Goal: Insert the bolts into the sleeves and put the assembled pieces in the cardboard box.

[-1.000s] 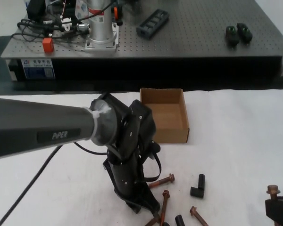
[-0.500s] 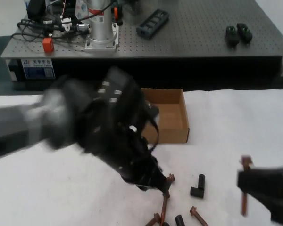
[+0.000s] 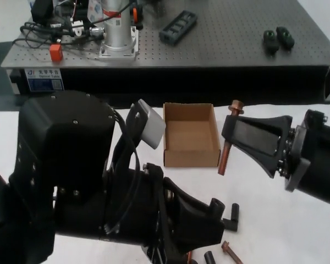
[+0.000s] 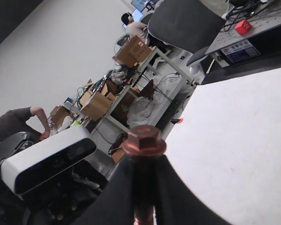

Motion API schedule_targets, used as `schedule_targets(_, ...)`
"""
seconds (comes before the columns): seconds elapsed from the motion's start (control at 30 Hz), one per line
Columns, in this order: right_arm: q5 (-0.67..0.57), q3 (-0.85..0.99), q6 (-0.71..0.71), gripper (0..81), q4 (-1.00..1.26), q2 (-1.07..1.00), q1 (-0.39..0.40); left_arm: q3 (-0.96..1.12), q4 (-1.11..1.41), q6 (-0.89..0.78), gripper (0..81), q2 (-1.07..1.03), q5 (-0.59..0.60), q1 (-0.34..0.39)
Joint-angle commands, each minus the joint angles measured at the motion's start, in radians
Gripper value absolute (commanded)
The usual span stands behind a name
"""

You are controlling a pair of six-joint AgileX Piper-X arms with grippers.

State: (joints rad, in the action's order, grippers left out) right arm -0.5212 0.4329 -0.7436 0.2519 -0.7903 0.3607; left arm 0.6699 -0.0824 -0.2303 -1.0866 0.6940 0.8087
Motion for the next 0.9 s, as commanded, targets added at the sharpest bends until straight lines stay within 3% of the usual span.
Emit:
schedule_targets(0.0,-0.013,0.001,-0.006,2.0,0.027,0.000,0.001,0.002,0.017,-0.035,0.6,0.011,-0.040,0.003)
schedule_targets(0.3,-0.013,0.001,0.042,2.0,-0.042,0.000,0.038,0.002,0.063,-0.076,0.6,0.011,-0.063,0.003)
schedule_targets(0.87,-0.040,0.001,0.049,1.1,-0.105,0.000,0.038,0.002,0.063,-0.083,0.6,0.011,-0.137,0.003)
